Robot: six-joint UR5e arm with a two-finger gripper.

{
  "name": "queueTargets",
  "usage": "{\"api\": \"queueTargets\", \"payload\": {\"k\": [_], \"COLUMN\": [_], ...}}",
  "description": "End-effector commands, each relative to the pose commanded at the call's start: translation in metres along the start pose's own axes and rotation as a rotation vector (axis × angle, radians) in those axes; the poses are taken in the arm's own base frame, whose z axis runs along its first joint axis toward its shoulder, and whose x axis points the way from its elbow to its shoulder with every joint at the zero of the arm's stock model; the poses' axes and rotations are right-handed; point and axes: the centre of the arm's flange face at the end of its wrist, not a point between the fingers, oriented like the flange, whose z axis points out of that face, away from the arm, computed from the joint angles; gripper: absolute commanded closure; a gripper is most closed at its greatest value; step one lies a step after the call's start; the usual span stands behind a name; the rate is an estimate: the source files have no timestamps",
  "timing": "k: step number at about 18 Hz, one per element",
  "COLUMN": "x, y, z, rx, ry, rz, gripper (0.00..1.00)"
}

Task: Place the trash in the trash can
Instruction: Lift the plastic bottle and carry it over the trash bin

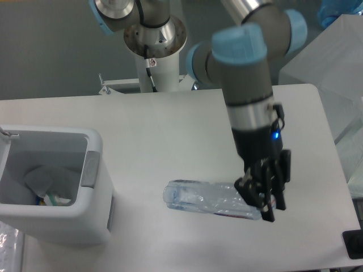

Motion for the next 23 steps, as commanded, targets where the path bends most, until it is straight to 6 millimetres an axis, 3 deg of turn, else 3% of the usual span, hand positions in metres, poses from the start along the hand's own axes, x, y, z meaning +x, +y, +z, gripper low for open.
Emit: {"api": "queueTargets", "payload": {"k": [4,8,15,17,23], "x": [0.044,0.087,0.164,0.189,0.214], "y": [-0.011,-0.008,0.029,0.059,0.092], "z": [-0.031,-0.072,-0.112,-0.117,-0.134], "rx": [0.065,0.124,0.121,0.081,0.037], "ry": [0.065,0.139,0.264,0.301,0.348], "rz": [0.112,0.227,0.284,0.311,0.314], "gripper": [0.63,0.64,0.64,0.64,0.64]}}
